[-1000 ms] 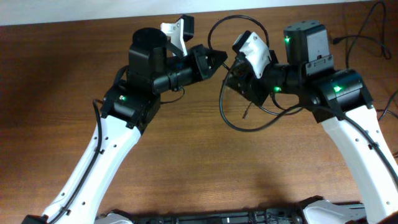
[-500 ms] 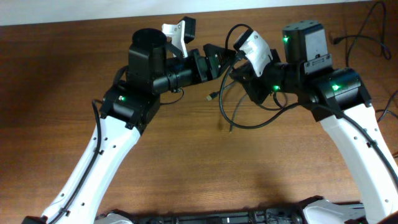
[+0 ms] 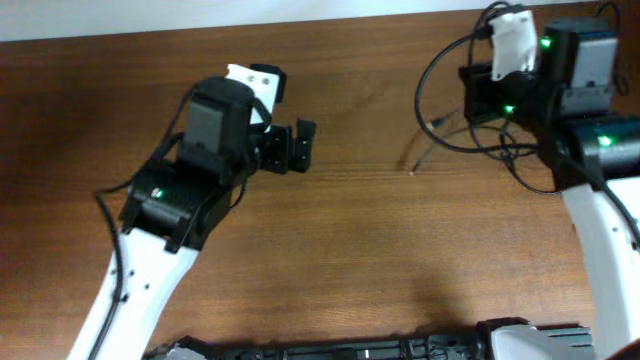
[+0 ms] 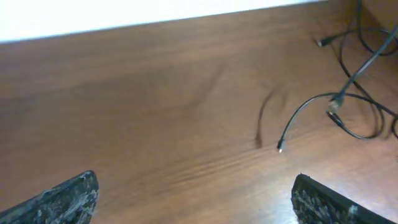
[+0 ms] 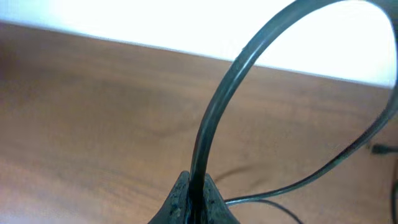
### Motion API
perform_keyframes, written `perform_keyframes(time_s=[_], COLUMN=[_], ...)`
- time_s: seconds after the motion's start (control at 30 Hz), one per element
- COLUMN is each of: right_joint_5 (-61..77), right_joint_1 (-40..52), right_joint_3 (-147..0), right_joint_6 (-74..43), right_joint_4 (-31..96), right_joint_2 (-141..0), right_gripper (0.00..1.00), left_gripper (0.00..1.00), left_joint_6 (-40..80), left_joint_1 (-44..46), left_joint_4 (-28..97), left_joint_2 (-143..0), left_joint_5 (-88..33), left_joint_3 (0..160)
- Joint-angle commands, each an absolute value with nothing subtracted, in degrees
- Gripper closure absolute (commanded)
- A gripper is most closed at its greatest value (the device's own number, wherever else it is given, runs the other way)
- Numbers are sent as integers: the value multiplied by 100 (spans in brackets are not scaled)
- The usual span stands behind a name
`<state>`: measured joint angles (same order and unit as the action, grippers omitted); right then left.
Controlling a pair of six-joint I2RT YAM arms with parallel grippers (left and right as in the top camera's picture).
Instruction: Untangle cables
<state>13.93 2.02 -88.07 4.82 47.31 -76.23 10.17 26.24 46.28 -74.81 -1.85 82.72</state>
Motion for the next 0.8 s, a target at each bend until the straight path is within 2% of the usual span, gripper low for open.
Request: perform_keyframes(time_s=[0.0, 0.43, 0.77], right_joint_5=[1319, 1282, 1280], right_joint_1=[-95, -1885, -1968], right_joint_3=[-8884, -8884, -8884], right_joint_6=[395, 395, 399], right_joint_4=[4364, 4252, 4582], right_joint_2=[-7227, -7076, -7081], right_gripper=[96, 96, 96], left_gripper=[1, 1, 1], left_joint_6=[760, 760, 760], left_joint_1=[2626, 2626, 2626], left_joint_4=[4875, 4987, 4987], left_joint_2=[-7397, -7397, -7397], left_joint_5=[176, 174, 174], left_joint_3=[8379, 8377, 8379])
